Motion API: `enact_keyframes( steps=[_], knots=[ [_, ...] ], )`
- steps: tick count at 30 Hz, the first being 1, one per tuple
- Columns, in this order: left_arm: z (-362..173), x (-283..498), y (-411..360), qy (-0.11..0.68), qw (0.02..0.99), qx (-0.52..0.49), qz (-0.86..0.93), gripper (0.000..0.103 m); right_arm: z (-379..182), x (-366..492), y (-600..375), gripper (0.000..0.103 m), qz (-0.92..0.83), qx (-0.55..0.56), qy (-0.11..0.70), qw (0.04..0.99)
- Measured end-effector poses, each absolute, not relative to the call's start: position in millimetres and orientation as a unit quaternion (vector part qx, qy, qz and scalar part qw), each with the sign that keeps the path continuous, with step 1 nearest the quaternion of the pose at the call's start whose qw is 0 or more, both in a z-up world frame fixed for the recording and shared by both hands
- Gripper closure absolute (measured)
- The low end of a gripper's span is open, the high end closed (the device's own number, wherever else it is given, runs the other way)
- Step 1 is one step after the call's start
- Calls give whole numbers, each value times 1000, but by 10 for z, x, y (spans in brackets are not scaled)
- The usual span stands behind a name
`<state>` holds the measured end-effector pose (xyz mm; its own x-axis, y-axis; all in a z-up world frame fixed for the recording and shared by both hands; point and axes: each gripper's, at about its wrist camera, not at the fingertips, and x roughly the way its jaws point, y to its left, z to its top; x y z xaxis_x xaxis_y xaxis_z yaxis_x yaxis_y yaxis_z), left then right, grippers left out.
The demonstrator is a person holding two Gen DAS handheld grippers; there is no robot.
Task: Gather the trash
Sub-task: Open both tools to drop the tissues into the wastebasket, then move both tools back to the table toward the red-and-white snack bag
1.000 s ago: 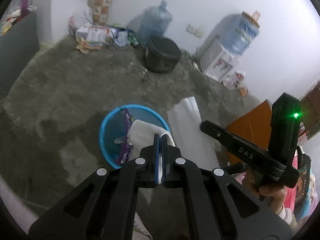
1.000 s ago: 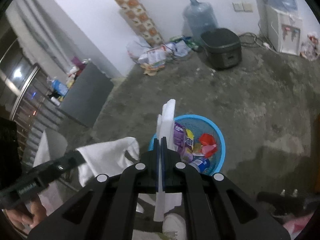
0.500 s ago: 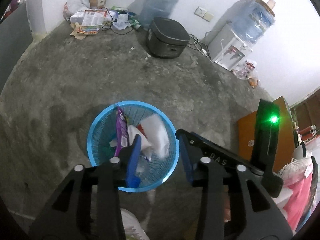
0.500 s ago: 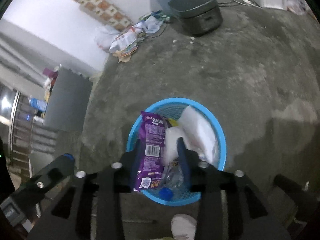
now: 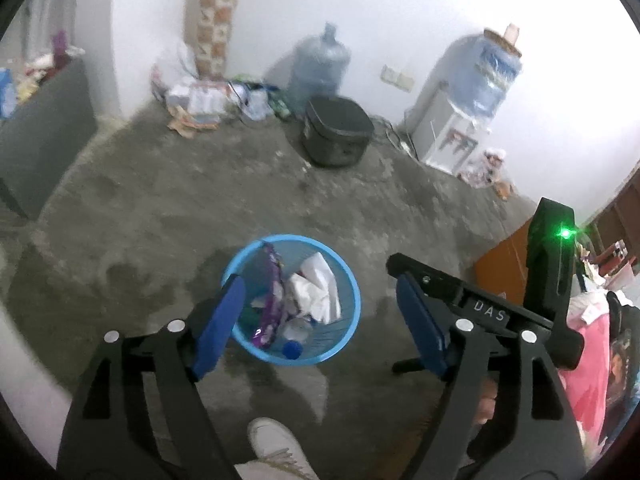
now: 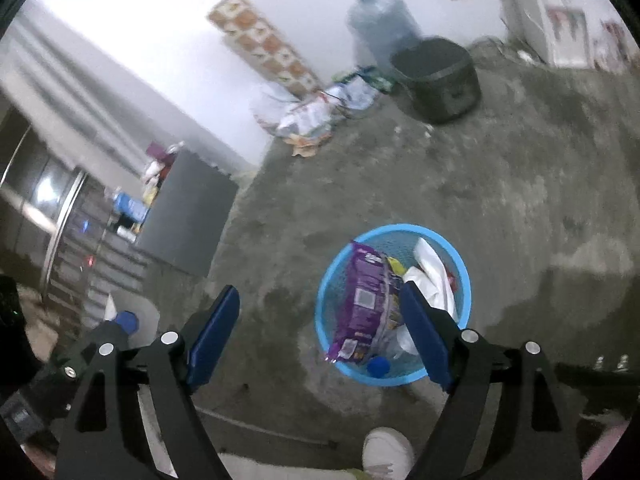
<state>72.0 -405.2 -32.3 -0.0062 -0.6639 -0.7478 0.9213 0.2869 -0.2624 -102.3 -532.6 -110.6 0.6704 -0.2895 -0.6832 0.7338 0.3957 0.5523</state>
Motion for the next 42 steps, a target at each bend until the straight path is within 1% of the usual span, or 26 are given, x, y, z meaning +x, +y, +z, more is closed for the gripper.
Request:
enact_keyframes(
  steps=[4, 10, 17, 22, 25, 30, 35, 41, 42],
  knots=[
    [44, 706, -3381, 378, 724, 145, -559, 23, -709, -942, -4910, 23, -304, 388, 256, 832],
    [408, 671, -2281, 343, 773, 127, -518, 20, -349, -756, -4299, 23, -236, 342, 269, 869],
    [718, 604, -917, 302, 846, 102, -428, 20, -182, -426, -3725, 23, -155, 322, 292, 887],
    [804, 502, -114, 297, 880, 82, -360, 20, -170, -114, -3349, 23, -85, 320, 307, 892],
    [784, 451, 313, 297, 898, 72, -316, 20, -212, 184, -3035, 23, -39, 310, 335, 889],
    [688, 488, 815, 298, 918, 54, -256, 20, -295, 577, -2518, 23, 37, 308, 377, 873],
    [539, 693, 1071, 309, 921, 23, -235, 20, -342, 854, -2081, 23, 80, 295, 407, 861],
    [315, 920, 1172, 317, 922, 10, -221, 20, -363, 1061, -1699, 29, 122, 292, 431, 845],
    [264, 975, 1186, 321, 921, 7, -219, 20, -365, 1080, -1632, 31, 129, 288, 435, 843]
  ],
)
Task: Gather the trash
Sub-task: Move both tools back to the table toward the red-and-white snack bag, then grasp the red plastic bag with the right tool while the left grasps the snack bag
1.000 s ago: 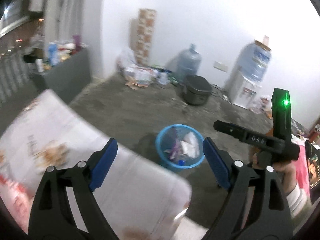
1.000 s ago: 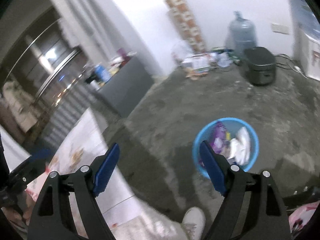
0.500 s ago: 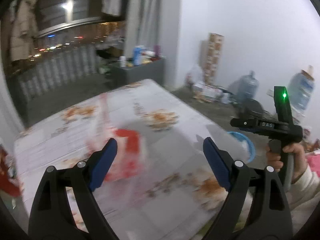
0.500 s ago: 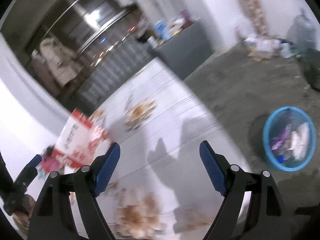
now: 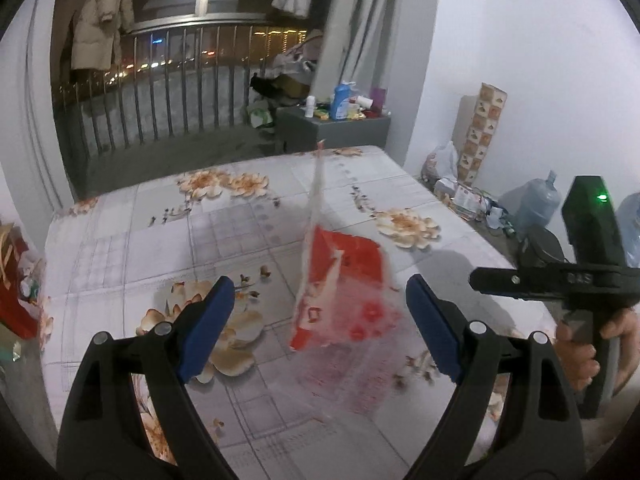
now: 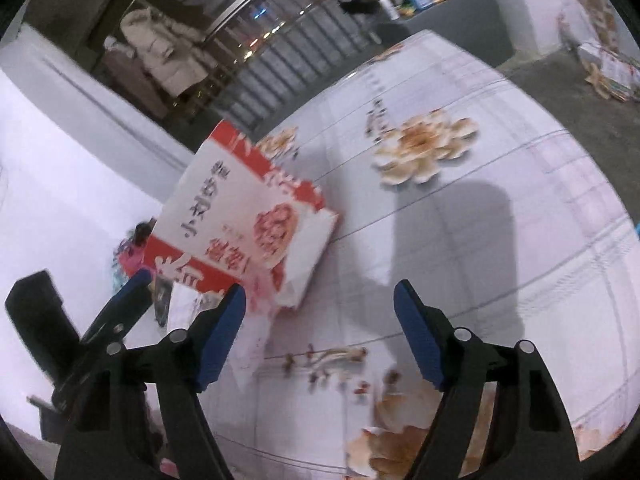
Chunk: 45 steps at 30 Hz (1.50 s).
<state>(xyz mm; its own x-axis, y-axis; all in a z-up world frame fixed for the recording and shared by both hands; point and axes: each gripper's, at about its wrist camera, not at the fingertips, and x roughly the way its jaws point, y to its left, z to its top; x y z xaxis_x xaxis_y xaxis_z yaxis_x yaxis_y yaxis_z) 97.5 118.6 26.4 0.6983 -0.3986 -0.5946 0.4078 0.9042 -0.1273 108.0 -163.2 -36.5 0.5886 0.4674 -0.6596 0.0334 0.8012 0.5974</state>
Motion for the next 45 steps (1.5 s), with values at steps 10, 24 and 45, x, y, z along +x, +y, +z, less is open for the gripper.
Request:
enact_keyframes(
  steps=[10, 24, 45],
  knots=[
    [-227, 1261, 1249, 379, 893, -40, -239, 61, -562, 1258, -1298, 47, 174, 298, 479, 807],
    [-543, 1295, 1201, 417, 873, -71, -244, 91, -857, 1382, -1238, 69, 174, 334, 508, 775],
    [-542, 1268, 1117, 422, 870, -62, -246, 81, -790, 1259, -1353, 97, 169, 338, 480, 792]
  ],
)
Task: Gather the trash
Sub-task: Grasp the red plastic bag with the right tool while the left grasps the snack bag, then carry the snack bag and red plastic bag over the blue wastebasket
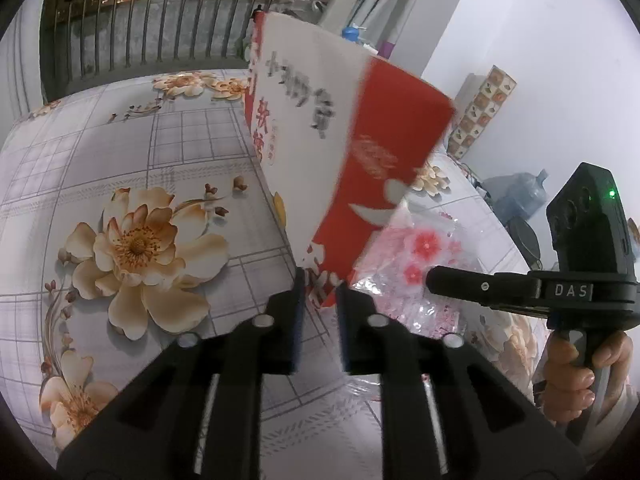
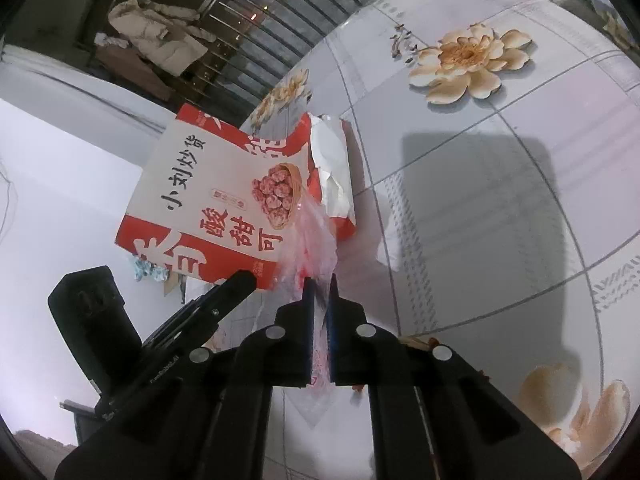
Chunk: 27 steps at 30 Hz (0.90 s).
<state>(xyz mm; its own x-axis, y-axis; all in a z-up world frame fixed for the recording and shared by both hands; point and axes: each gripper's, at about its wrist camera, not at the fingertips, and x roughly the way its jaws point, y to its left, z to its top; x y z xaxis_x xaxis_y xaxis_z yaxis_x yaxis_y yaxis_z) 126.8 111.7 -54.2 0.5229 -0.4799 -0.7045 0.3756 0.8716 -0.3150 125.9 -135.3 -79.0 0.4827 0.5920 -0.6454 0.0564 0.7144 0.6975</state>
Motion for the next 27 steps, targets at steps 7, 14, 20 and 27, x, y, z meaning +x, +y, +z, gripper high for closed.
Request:
enact_keyframes(
  steps=[7, 14, 20, 27],
  knots=[
    [-510, 1291, 1085, 415, 876, -56, -238, 64, -755, 1146, -1452, 99, 164, 346, 467, 797],
    [-482, 1354, 995, 405, 881, -46, -238, 64, -702, 997, -1583, 99, 146, 353, 453, 806],
    [-475, 1440, 975, 402, 883, -52, -238, 75, -663, 876, -1705, 99, 124, 366, 436, 813],
    [-460, 1496, 971, 402, 886, -45, -228, 97, -582, 762, -1836, 99, 112, 381, 409, 822]
  ],
)
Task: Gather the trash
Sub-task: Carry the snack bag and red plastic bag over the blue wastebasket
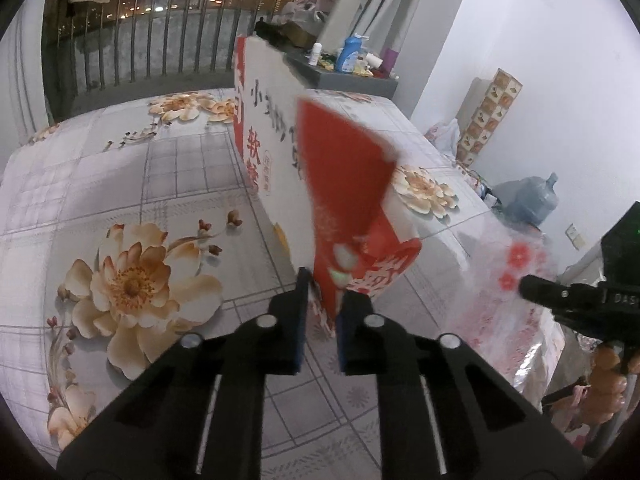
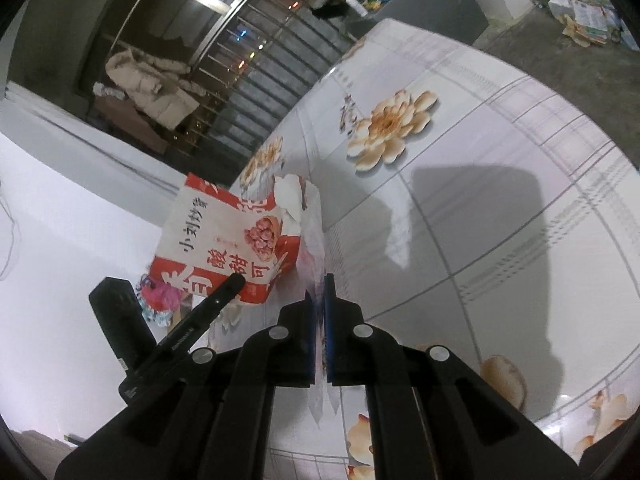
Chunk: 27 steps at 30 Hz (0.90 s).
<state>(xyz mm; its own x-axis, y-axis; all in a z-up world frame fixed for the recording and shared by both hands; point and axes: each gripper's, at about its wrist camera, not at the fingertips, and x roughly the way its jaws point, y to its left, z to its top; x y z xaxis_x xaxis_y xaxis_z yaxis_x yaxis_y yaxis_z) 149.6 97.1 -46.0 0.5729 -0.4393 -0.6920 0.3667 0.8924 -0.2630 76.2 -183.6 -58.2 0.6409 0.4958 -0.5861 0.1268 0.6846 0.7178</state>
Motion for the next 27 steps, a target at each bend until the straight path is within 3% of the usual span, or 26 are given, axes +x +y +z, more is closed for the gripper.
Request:
enact_keyframes(
  steps=[4, 18, 27],
  knots=[
    [-404, 1513, 1010, 396, 892, -45, -213, 103, -548, 732, -1939, 99, 109, 388, 395, 825],
    [-18, 1405, 807, 351, 908, -18, -226, 103, -432, 542, -2328, 100, 102, 419, 348, 833],
    [289, 1294, 218, 313, 906, 23, -284, 103, -368, 261, -2726, 100, 77, 444, 303, 840]
  ],
)
